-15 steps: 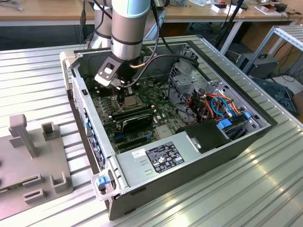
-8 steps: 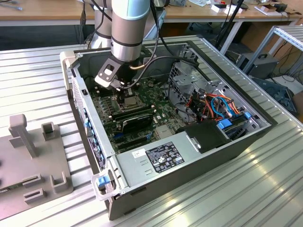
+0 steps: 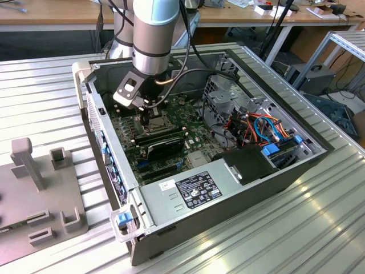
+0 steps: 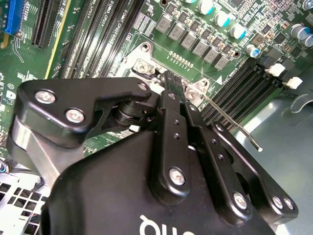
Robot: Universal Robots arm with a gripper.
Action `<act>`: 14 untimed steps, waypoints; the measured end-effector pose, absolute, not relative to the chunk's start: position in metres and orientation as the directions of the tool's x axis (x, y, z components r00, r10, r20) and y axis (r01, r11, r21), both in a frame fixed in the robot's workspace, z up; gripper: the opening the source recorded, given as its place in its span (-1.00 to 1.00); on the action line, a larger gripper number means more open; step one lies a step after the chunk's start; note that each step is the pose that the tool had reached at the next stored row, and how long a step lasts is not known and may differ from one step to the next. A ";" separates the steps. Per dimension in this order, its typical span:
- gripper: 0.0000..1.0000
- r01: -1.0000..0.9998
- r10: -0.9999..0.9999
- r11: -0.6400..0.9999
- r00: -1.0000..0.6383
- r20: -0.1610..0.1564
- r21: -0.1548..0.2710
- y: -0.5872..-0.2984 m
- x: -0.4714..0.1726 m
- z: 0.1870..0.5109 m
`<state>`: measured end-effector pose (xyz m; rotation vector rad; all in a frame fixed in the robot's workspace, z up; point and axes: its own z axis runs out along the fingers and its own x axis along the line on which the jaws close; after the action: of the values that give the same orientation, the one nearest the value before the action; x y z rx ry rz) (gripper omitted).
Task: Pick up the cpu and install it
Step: 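Close the cpu cover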
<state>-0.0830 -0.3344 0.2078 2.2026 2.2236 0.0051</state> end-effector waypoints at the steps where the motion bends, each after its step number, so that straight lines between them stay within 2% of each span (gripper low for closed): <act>1: -0.79 1.000 1.000 0.010 -0.010 -0.006 0.011 -0.334 -0.083 0.208; 14: -0.79 1.000 1.000 0.010 -0.010 -0.006 0.010 -0.334 -0.083 0.206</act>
<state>-0.0831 -0.3345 0.2057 2.2025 2.2237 0.0046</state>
